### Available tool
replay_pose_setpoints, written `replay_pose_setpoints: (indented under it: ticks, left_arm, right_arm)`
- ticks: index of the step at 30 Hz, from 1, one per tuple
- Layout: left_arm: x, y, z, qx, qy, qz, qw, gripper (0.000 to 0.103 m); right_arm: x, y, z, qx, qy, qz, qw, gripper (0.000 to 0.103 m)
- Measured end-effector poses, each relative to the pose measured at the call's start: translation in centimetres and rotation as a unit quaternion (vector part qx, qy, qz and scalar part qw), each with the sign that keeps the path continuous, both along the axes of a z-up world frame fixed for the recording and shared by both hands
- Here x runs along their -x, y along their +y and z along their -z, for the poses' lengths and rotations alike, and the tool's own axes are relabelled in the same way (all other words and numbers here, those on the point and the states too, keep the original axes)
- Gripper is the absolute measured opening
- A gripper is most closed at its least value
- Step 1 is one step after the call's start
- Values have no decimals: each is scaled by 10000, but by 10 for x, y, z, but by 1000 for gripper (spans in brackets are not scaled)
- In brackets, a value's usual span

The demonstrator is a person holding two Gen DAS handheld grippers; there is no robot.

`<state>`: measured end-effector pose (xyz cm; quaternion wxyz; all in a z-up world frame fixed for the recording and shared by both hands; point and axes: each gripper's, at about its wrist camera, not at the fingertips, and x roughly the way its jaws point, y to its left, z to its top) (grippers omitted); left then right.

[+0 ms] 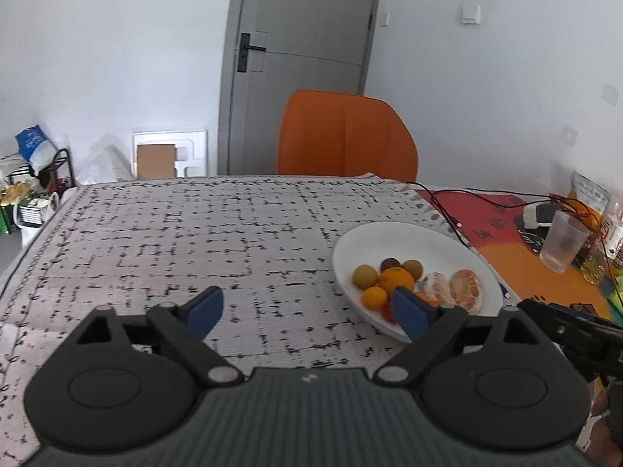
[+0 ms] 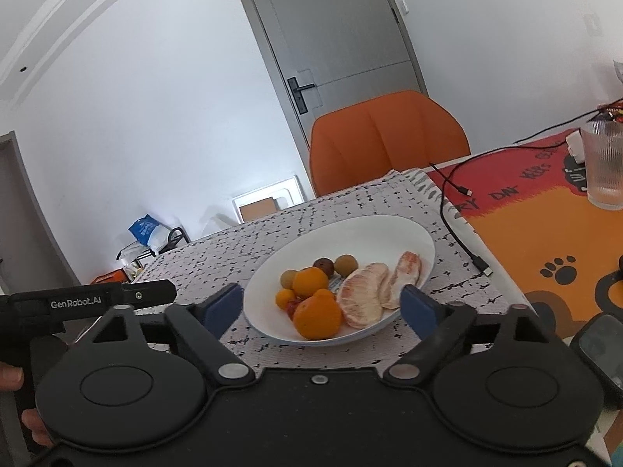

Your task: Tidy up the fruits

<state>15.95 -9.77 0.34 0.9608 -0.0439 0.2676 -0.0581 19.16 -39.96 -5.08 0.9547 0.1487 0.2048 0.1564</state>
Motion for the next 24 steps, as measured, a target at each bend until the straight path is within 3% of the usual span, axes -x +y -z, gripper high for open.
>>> replay_pose_setpoints:
  ticks: [4, 24]
  left_arm:
    - [8, 11, -4, 34, 5, -85, 10000, 99]
    - [57, 55, -21, -4, -81, -491, 9988, 103]
  right_arm:
    - [5, 8, -6, 40, -60, -57, 10000, 103]
    - [32, 37, -28, 143, -58, -144, 9998, 103]
